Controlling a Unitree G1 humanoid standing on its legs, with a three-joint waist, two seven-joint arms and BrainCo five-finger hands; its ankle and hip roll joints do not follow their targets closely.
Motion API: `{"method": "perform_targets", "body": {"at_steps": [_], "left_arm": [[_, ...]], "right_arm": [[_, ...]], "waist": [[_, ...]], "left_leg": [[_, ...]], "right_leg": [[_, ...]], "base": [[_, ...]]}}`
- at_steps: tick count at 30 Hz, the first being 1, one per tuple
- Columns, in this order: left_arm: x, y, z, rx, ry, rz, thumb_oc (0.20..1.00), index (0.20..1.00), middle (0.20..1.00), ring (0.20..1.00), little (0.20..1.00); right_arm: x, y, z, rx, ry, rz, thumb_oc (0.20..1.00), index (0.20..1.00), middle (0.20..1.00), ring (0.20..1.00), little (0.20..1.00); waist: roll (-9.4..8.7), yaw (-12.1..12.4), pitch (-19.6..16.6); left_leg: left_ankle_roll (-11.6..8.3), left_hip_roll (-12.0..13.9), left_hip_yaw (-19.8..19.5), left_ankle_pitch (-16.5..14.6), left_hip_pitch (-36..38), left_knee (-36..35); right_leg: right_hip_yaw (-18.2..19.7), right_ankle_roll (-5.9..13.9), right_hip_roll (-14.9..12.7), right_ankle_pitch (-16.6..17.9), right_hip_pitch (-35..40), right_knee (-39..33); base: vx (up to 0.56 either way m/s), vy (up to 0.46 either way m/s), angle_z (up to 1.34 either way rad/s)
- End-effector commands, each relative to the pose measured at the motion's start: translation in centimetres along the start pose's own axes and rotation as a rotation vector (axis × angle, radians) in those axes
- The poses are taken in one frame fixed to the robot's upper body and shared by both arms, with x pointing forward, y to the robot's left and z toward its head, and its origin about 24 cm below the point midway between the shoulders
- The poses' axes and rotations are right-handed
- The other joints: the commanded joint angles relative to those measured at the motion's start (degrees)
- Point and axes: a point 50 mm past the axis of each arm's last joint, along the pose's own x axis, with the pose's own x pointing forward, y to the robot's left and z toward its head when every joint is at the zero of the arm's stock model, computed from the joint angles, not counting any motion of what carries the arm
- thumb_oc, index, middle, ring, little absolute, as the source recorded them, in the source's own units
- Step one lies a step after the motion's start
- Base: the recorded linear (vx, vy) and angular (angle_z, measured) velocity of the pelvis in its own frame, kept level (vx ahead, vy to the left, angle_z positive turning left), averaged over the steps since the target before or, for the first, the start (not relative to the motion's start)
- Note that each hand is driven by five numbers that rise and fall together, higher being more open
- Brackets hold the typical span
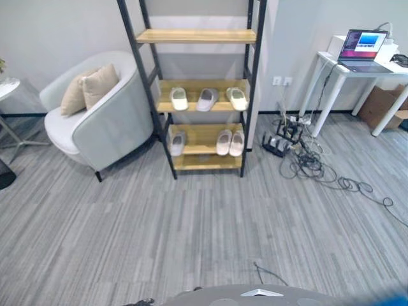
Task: Arrange the slippers neatly on the shoe rack.
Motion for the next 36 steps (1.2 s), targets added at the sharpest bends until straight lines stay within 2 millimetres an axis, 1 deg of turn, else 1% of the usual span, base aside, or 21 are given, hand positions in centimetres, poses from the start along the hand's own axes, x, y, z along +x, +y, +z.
{"method": "perform_targets", "body": {"at_steps": [1, 5, 8, 17, 19, 20, 21, 22, 24, 25, 26, 27, 28, 29, 30, 31, 32, 33, 34, 35, 36], "left_arm": [[0.2, -1.5, 3.4, -0.004, -0.093, -0.046, 1.000, 1.000, 1.000, 1.000, 1.000], [0.2, -1.7, 3.1, -0.030, -0.092, -0.054, 1.000, 1.000, 1.000, 1.000, 1.000], [0.2, -1.7, 3.3, -0.024, -0.099, -0.059, 1.000, 1.000, 1.000, 1.000, 1.000], [0.2, -1.7, 3.9, 0.002, -0.113, -0.067, 1.000, 1.000, 1.000, 1.000, 1.000], [0.2, -1.6, 4.3, 0.006, -0.124, -0.060, 1.000, 1.000, 1.000, 1.000, 1.000], [0.1, -1.6, 4.8, -0.008, -0.145, -0.062, 1.000, 1.000, 1.000, 1.000, 1.000], [0.1, -1.6, 4.8, -0.008, -0.145, -0.062, 1.000, 1.000, 1.000, 1.000, 1.000], [0.1, -1.5, 5.4, -0.019, -0.169, -0.060, 1.000, 1.000, 1.000, 1.000, 1.000], [0.1, -1.6, 5.6, -0.008, -0.170, -0.058, 1.000, 1.000, 1.000, 1.000, 1.000], [0.1, -1.7, 5.5, -0.011, -0.169, -0.060, 1.000, 1.000, 1.000, 1.000, 1.000], [0.1, -1.8, 5.1, -0.019, -0.161, -0.059, 1.000, 1.000, 1.000, 1.000, 1.000], [0.2, -1.9, 4.2, -0.024, -0.136, -0.060, 1.000, 1.000, 1.000, 1.000, 1.000], [0.2, -1.9, 4.2, -0.024, -0.135, -0.059, 1.000, 1.000, 1.000, 1.000, 1.000], [0.2, -1.8, 3.6, -0.020, -0.119, -0.056, 1.000, 1.000, 1.000, 1.000, 1.000], [0.2, -1.5, 3.0, -0.013, -0.099, -0.048, 1.000, 1.000, 1.000, 1.000, 1.000], [0.2, -1.4, 2.4, -0.021, -0.080, -0.046, 1.000, 1.000, 1.000, 1.000, 1.000], [0.1, -0.9, 0.6, -0.026, -0.021, -0.023, 1.000, 1.000, 1.000, 1.000, 1.000], [0.1, -0.9, 0.6, -0.026, -0.021, -0.022, 1.000, 1.000, 1.000, 1.000, 1.000], [0.0, -0.4, 0.1, -0.018, 0.000, -0.007, 1.000, 1.000, 1.000, 1.000, 1.000], [0.0, -0.1, -0.1, -0.017, 0.008, -0.002, 1.000, 1.000, 1.000, 1.000, 1.000], [0.0, 0.3, 0.2, -0.017, -0.005, 0.006, 1.000, 1.000, 1.000, 1.000, 1.000]], "right_arm": [[0.0, -1.9, 1.7, -0.028, -0.050, -0.055, 1.000, 1.000, 1.000, 1.000, 1.000], [-0.1, -1.6, 1.0, -0.002, -0.035, -0.048, 1.000, 1.000, 1.000, 1.000, 1.000], [-0.1, -1.4, 0.5, -0.013, -0.019, -0.040, 1.000, 1.000, 1.000, 1.000, 1.000], [-0.1, -1.5, 0.7, -0.039, -0.020, -0.037, 1.000, 1.000, 1.000, 1.000, 1.000], [-0.1, -1.8, 1.2, -0.038, -0.030, -0.051, 1.000, 1.000, 1.000, 1.000, 1.000], [-0.1, -2.0, 1.4, -0.020, -0.039, -0.058, 1.000, 1.000, 1.000, 1.000, 1.000], [-0.1, -2.0, 1.4, -0.020, -0.039, -0.058, 1.000, 1.000, 1.000, 1.000, 1.000], [-0.1, -2.1, 1.7, -0.016, -0.053, -0.065, 1.000, 1.000, 1.000, 1.000, 1.000], [-0.1, -2.4, 1.8, -0.027, -0.045, -0.074, 1.000, 1.000, 1.000, 1.000, 1.000], [-0.1, -2.8, 1.5, -0.032, -0.033, -0.083, 1.000, 1.000, 1.000, 1.000, 1.000], [-0.2, -3.0, 1.4, -0.037, -0.031, -0.086, 1.000, 1.000, 1.000, 1.000, 1.000], [-0.2, -3.0, 1.7, -0.028, -0.046, -0.087, 1.000, 1.000, 1.000, 1.000, 1.000], [-0.2, -3.0, 1.7, -0.028, -0.046, -0.086, 1.000, 1.000, 1.000, 1.000, 1.000], [-0.1, -2.8, 2.1, -0.020, -0.062, -0.082, 1.000, 1.000, 1.000, 1.000, 1.000], [-0.1, -2.8, 2.1, -0.031, -0.065, -0.080, 1.000, 1.000, 1.000, 1.000, 1.000], [-0.1, -2.7, 2.2, -0.044, -0.067, -0.076, 1.000, 1.000, 1.000, 1.000, 1.000], [-0.1, -2.3, 2.8, -0.062, -0.082, -0.067, 1.000, 1.000, 1.000, 1.000, 1.000], [-0.1, -2.3, 2.8, -0.062, -0.082, -0.067, 1.000, 1.000, 1.000, 1.000, 1.000], [-0.1, -2.3, 2.9, -0.070, -0.078, -0.065, 1.000, 1.000, 1.000, 1.000, 1.000], [-0.1, -2.4, 3.1, -0.066, -0.084, -0.059, 1.000, 1.000, 1.000, 1.000, 1.000], [-0.1, -2.3, 3.5, -0.064, -0.097, -0.057, 1.000, 1.000, 1.000, 1.000, 1.000]], "waist": [[0.38, -0.10, 3.84], [0.46, -0.47, 3.69], [0.50, -0.67, 3.66], [0.42, -1.21, 4.55], [0.36, -1.45, 6.13], [0.03, -1.04, 7.77], [0.04, -1.09, 7.68], [-0.24, -0.73, 9.08], [-0.32, -0.06, 10.92], [-0.08, 0.38, 11.25], [0.39, 1.03, 11.00], [1.03, 2.32, 10.26], [0.85, 2.30, 10.28], [0.60, 2.88, 10.06], [0.35, 3.57, 9.76], [-0.15, 4.32, 9.46], [-1.60, 5.98, 8.36], [-1.72, 6.04, 8.37], [-2.63, 6.36, 7.71], [-3.23, 6.58, 7.10], [-4.09, 6.85, 6.59]], "left_leg": [[2.01, -2.43, -0.27, 3.31, -8.90, 2.32], [2.02, -2.37, -0.31, 3.44, -8.87, 1.80], [2.08, -2.34, -0.28, 3.33, -8.73, 1.61], [2.10, -2.21, -0.32, 3.09, -9.38, 1.90], [2.16, -2.31, -0.82, 2.18, -11.92, 5.32], [1.58, -3.51, -1.21, 1.53, -15.75, 11.33], [1.58, -3.54, -1.28, 1.41, -16.01, 11.60], [0.96, -4.87, -1.41, 1.21, -18.79, 16.44], [0.90, -6.16, -1.87, 1.06, -21.48, 22.44], [1.07, -6.82, -2.25, 0.67, -22.21, 22.19], [1.55, -7.84, -2.15, 0.08, -22.35, 19.19], [2.00, -8.84, -3.23, 1.92, -23.86, 12.82], [2.03, -8.98, -3.16, 2.03, -23.64, 12.54], [2.06, -9.43, -3.18, 2.85, -25.28, 8.04], [1.73, -9.74, -3.45, 3.40, -26.77, 5.59], [1.85, -9.88, -3.96, 3.97, -26.71, 4.89], [2.69, -9.80, -3.80, 5.60, -28.12, 7.65], [2.73, -9.87, -3.68, 5.52, -28.11, 7.73], [3.42, -10.49, -3.01, 5.19, -28.32, 9.97], [4.03, -10.64, -2.05, 4.81, -28.14, 11.16], [4.90, -11.01, -1.19, 3.71, -27.41, 12.10]], "right_leg": [[0.47, 1.97, 1.07, -14.46, 5.75, 4.74], [0.70, 2.00, 1.35, -14.17, 5.86, 4.02], [1.04, 1.98, 1.36, -14.08, 5.95, 3.59], [1.51, 1.97, 1.41, -13.99, 5.35, 3.36], [1.71, 1.69, 1.29, -14.39, 3.91, 4.67], [1.48, 0.98, 1.22, -14.92, 3.35, 5.45], [1.42, 0.98, 1.23, -14.94, 3.23, 5.49], [1.16, 0.55, 1.16, -15.04, 2.91, 6.09], [0.70, -0.08, 0.87, -15.29, 3.04, 6.19], [0.47, -0.04, 0.91, -15.57, 3.52, 5.76], [0.19, 0.55, 1.13, -16.09, 4.50, 4.85], [1.03, 1.21, 1.52, -17.21, 5.96, 3.95], [1.02, 1.24, 1.34, -17.32, 6.07, 3.94], [2.00, 1.51, 1.06, -18.17, 7.56, 3.35], [3.24, 1.68, 0.99, -18.56, 8.63, 3.18], [4.33, 1.96, 0.54, -18.61, 9.25, 3.28], [5.84, 2.96, -0.38, -19.27, 11.38, 3.18], [5.89, 2.98, -0.51, -19.30, 11.42, 3.15], [5.79, 3.63, -1.72, -19.22, 11.85, 4.18], [5.13, 4.59, -2.67, -18.22, 11.41, 6.11], [4.40, 6.27, -4.22, -15.43, 10.23, 9.28]], "base": [[0.00, 0.000, 0.00], [0.00, 0.000, 0.00], [0.02, -0.008, -0.03], [0.01, -0.018, -0.02], [-0.02, -0.066, -0.02], [-0.02, -0.055, -0.02], [-0.03, -0.056, 0.02], [-0.01, -0.019, 0.11], [0.06, -0.001, 0.01], [0.24, 0.020, -0.20], [0.46, 0.094, -0.41], [0.39, 0.083, -0.28], [0.40, 0.140, 0.21], [0.29, 0.125, 0.87], [0.42, 0.213, 1.01], [0.60, 0.329, 0.89], [0.47, 0.267, 0.54], [0.54, 0.286, 0.05], [0.39, 0.202, -0.48], [0.55, 0.289, -0.61], [0.47, 0.271, -0.52]]}}
